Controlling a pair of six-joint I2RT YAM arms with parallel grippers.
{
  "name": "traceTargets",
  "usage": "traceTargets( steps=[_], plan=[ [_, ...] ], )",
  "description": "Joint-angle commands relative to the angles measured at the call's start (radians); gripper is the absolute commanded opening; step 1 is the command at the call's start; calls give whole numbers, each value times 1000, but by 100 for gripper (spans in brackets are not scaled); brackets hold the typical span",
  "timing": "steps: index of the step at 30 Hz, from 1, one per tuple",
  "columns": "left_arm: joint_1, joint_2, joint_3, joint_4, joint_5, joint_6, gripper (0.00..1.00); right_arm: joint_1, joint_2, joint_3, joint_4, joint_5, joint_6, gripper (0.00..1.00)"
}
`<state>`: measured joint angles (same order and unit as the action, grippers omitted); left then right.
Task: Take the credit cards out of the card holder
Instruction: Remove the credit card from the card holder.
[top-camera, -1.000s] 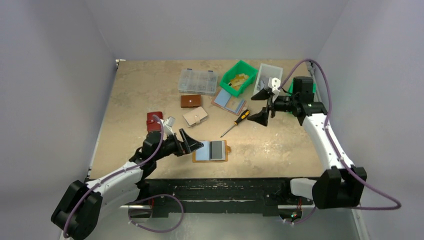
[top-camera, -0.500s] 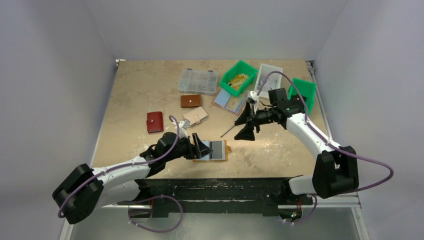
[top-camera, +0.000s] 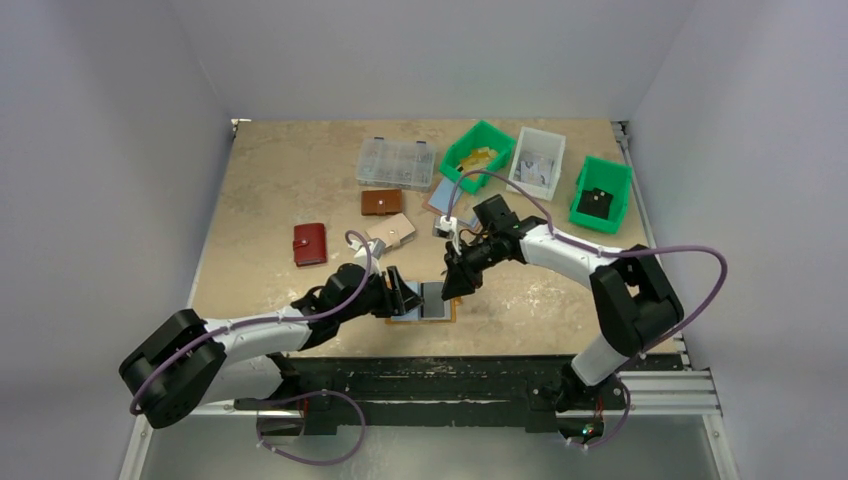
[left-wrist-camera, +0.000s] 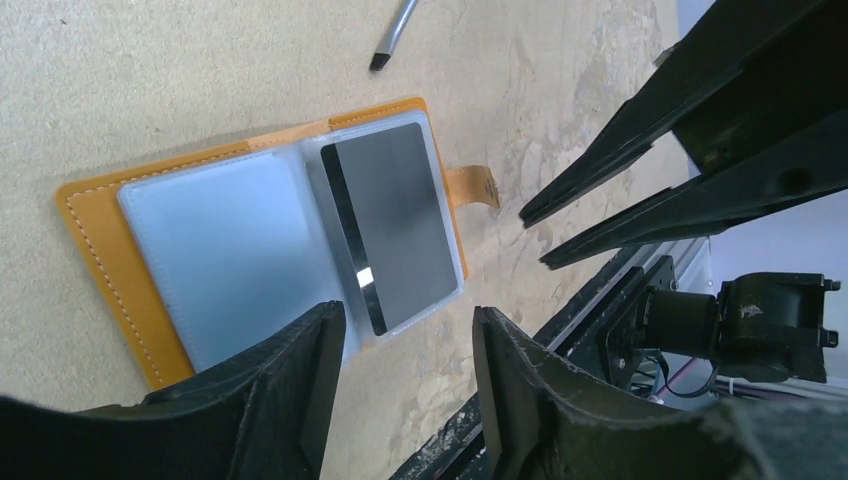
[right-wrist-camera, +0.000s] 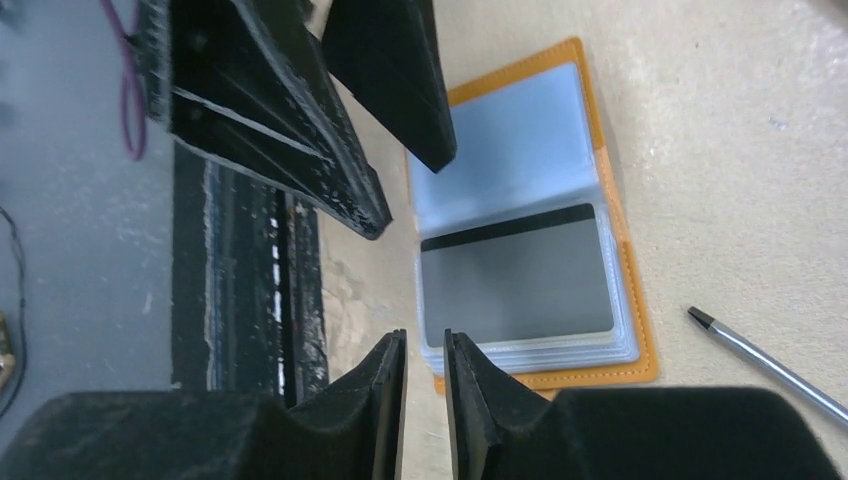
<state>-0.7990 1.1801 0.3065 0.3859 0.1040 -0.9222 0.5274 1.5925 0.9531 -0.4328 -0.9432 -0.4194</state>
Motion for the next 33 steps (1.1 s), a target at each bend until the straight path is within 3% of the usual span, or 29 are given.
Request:
traceTargets(
  steps=[1,11,33],
  plan=[
    [-2,4,17,78,-29,23,51,45,26,55,11,128,-1,26],
    [-3,13,-16,155,-24,1,46,93,77,68,23,283,5,20],
    [-2,140,-19,257,18,-3,45,116,135,88,10,324,8,17]
  ],
)
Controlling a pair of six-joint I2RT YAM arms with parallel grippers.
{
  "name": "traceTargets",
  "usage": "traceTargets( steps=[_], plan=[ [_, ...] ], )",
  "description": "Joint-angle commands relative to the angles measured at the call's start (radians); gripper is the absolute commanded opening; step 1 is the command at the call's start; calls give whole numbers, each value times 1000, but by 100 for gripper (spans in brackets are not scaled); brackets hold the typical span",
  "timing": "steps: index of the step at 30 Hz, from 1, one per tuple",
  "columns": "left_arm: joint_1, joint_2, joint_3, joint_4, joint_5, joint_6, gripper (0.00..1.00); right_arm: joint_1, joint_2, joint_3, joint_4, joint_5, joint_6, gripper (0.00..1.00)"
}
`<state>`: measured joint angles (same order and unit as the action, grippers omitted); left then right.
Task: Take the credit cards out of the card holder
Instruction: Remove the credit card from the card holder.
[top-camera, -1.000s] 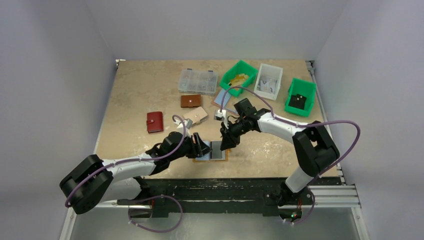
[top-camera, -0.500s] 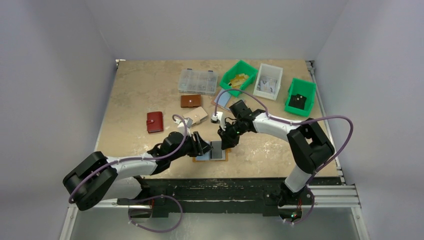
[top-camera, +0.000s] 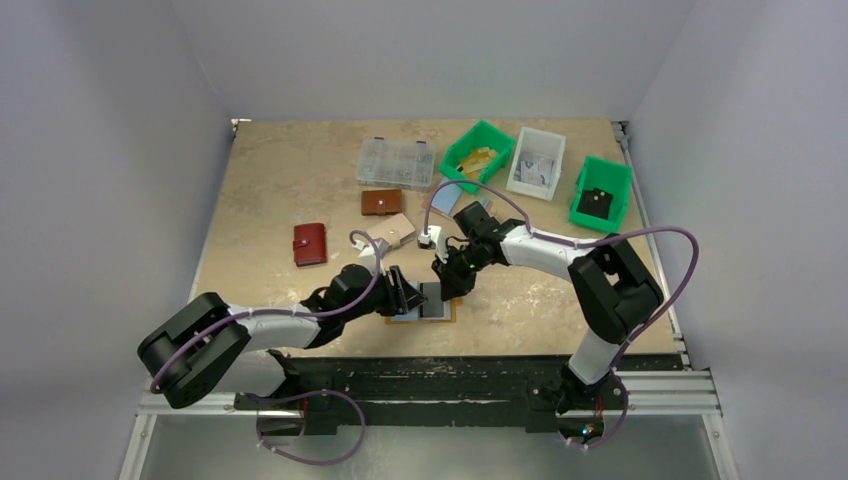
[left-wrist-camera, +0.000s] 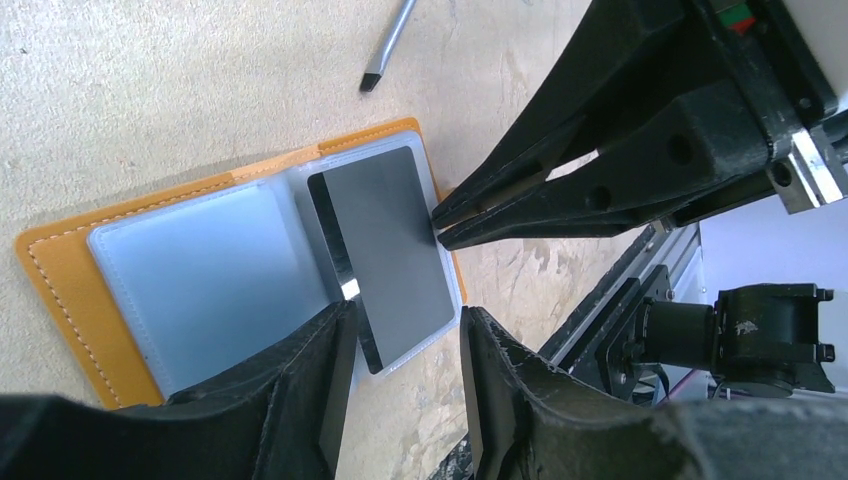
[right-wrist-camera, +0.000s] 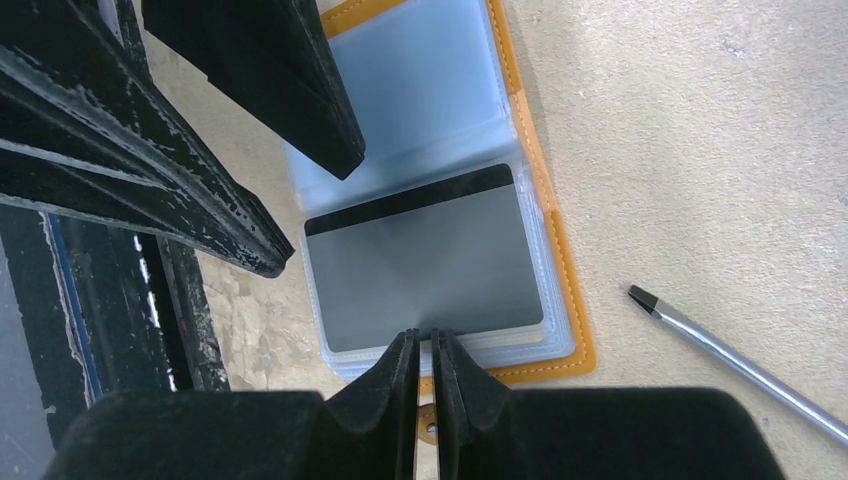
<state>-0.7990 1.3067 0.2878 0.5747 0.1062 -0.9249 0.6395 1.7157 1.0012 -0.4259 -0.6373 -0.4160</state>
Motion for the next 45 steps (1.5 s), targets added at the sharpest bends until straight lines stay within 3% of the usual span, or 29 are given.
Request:
traceTargets(
  steps=[1,19,26,33,37,45],
  plan=[
    [-2,15,-2,68,14,3,45,5,14,42,3,21,5,17],
    [3,8,-24,84,2,-23,49,9,25,45,6,36,13,16],
    [23,-1,-55,120,6,-57,58,15,37,57,3,31,18,16],
    [45,-5,-88,164,16,-90,77,17,40,66,3,15,28,14],
    [46,-5,-87,160,15,-94,75,17,48,78,-4,2,38,13],
    [46,30,-84,195,28,-104,60,17,52,84,12,-21,72,10]
  ],
)
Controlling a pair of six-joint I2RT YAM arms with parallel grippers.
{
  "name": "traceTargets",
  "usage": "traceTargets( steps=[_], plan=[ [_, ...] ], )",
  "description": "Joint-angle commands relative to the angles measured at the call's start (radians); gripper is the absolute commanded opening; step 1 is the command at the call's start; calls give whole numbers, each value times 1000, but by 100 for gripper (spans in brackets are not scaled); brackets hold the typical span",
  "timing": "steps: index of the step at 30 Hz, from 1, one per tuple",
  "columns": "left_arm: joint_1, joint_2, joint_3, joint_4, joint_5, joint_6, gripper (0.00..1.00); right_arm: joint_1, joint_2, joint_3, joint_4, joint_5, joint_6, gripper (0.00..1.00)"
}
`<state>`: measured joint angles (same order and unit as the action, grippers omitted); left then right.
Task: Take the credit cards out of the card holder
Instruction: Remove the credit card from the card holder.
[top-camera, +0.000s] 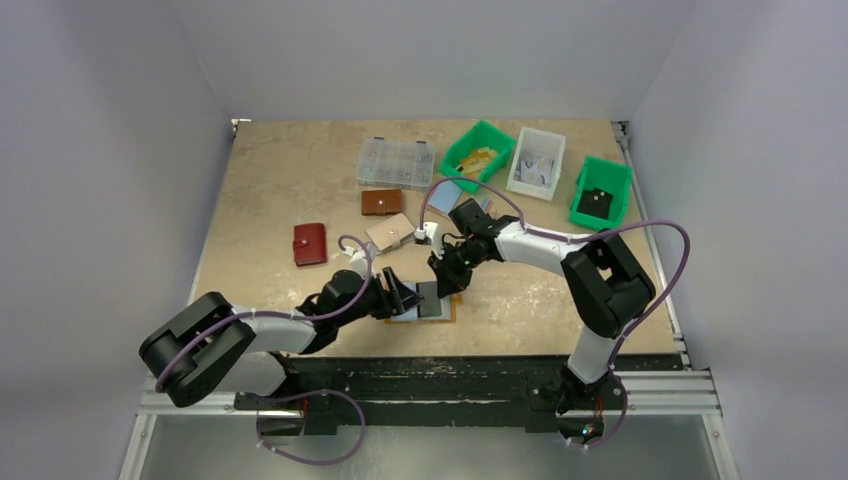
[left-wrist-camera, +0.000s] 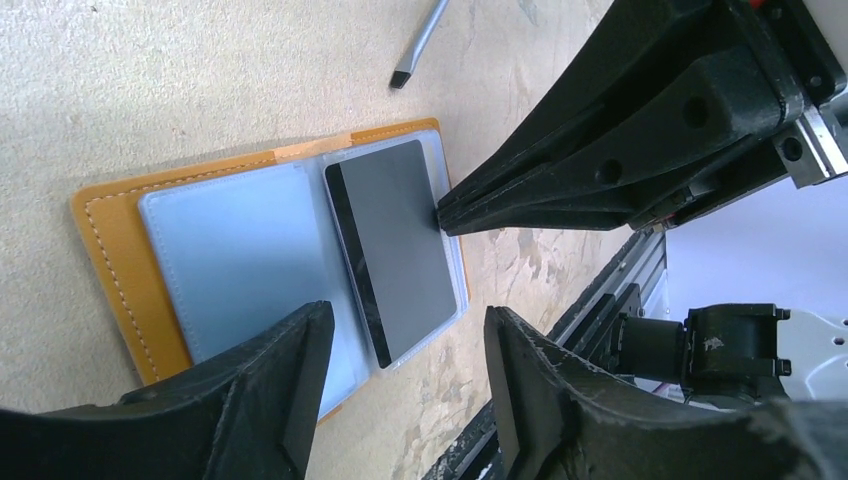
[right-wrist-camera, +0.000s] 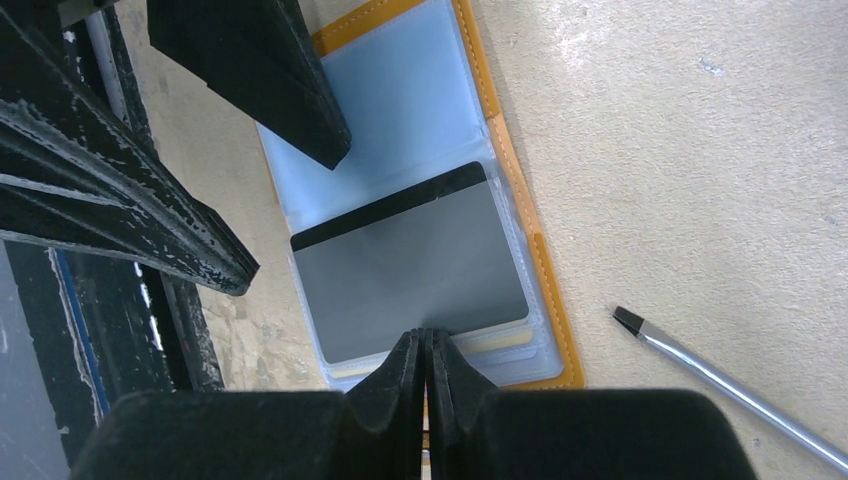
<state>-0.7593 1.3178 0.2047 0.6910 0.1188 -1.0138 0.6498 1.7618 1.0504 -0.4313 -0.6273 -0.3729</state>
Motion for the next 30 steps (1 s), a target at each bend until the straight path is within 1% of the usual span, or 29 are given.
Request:
traceTargets(
  steps=[1,4,12,16,21,24,30],
  plan=[
    [6,25,1,89,23,-16,59,7,8,37,17,-32,33,10],
    [6,44,5,103,35,-19,54,7,14,41,18,-41,43,9],
    [6,109,15,136,41,-38,51,7,35,49,14,-55,73,9],
    [5,147,30,142,41,-47,47,6,54,54,11,-58,92,9],
    [5,190,33,164,42,-56,44,6,70,53,12,-102,110,8],
    [5,207,32,175,44,-60,41,7,84,55,11,-114,119,8],
    [6,212,29,179,35,-60,28,6,98,57,12,-115,134,8]
  ],
)
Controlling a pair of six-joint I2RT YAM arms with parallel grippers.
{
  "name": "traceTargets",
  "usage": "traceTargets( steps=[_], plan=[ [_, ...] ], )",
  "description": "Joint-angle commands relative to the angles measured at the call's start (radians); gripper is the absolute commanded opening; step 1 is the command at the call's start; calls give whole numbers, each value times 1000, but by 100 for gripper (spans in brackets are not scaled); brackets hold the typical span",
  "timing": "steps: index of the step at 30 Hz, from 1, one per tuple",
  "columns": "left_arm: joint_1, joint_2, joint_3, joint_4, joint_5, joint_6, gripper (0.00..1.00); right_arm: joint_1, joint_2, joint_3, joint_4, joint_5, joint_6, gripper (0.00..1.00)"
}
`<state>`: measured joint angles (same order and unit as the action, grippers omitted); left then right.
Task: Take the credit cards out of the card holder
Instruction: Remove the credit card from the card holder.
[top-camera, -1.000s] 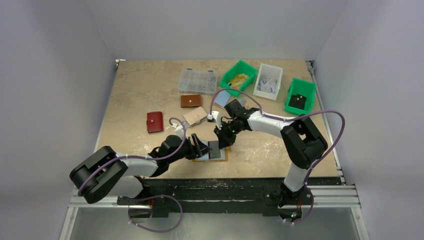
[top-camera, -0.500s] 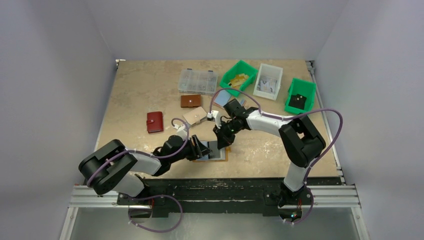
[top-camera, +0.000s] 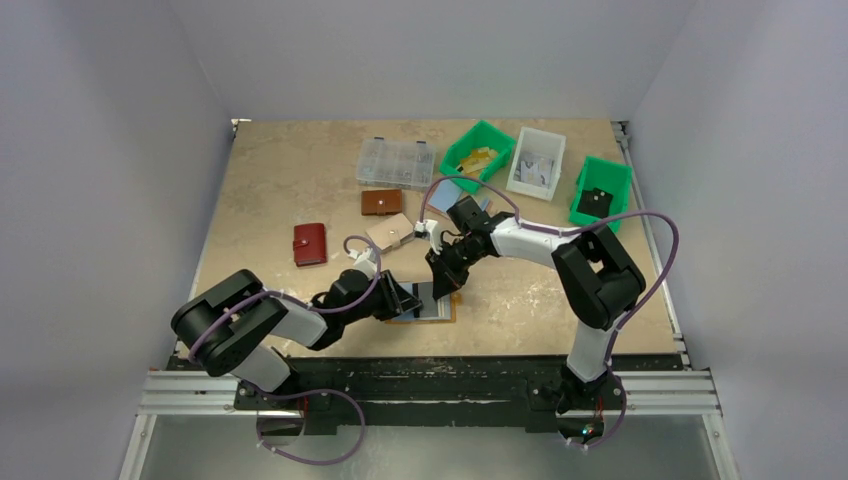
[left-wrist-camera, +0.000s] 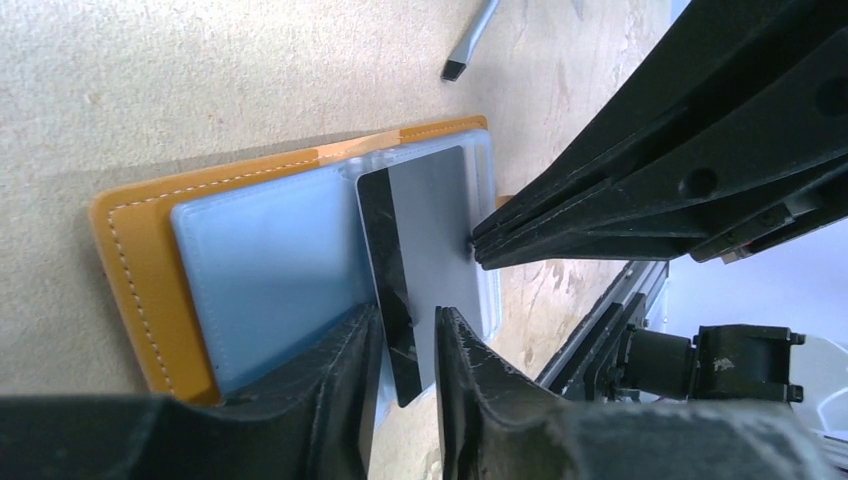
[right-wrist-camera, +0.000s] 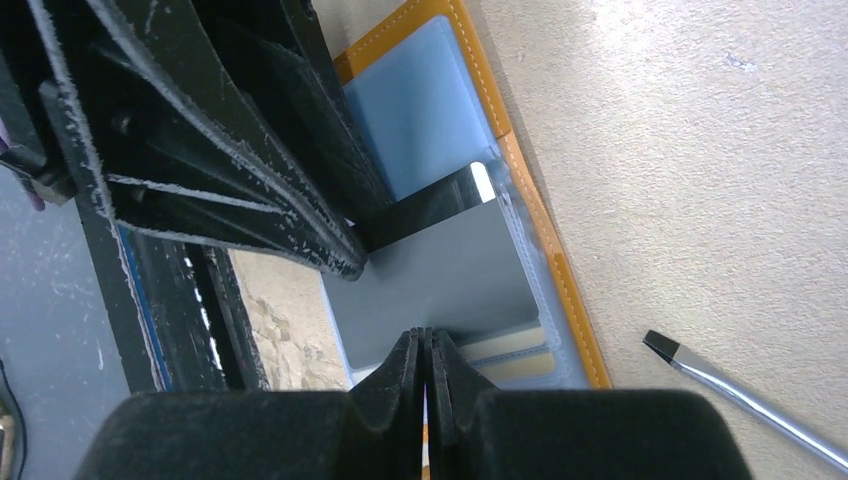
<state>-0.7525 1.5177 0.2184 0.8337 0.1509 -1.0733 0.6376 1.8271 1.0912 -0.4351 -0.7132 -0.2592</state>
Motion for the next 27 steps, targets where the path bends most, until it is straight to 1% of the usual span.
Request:
traceTargets(
  steps=[1,4,5,6,12,13,16,18,27],
  plan=[
    [-2,12,14,36,1,-1,25,18,35,16,16,-28,22,8],
    [0,10,8,40,0,1,12,19,37,16,16,-18,24,8],
    [1,9,6,43,0,1,7,18,37,16,16,-16,26,8],
    [0,10,2,46,0,0,0,19,37,17,17,-14,26,9],
    [18,-18,-51,115,1,-7,0,17,30,22,16,35,28,12],
    [24,-27,-64,126,2,-11,0,17,28,22,16,47,28,14],
    [47,-64,-96,135,10,-13,0,16,26,24,16,66,28,26],
    [59,-88,-112,128,12,-10,0,16,26,24,13,71,28,31],
    [85,-217,-143,22,24,32,0,3,15,31,-1,69,11,42]
  ],
)
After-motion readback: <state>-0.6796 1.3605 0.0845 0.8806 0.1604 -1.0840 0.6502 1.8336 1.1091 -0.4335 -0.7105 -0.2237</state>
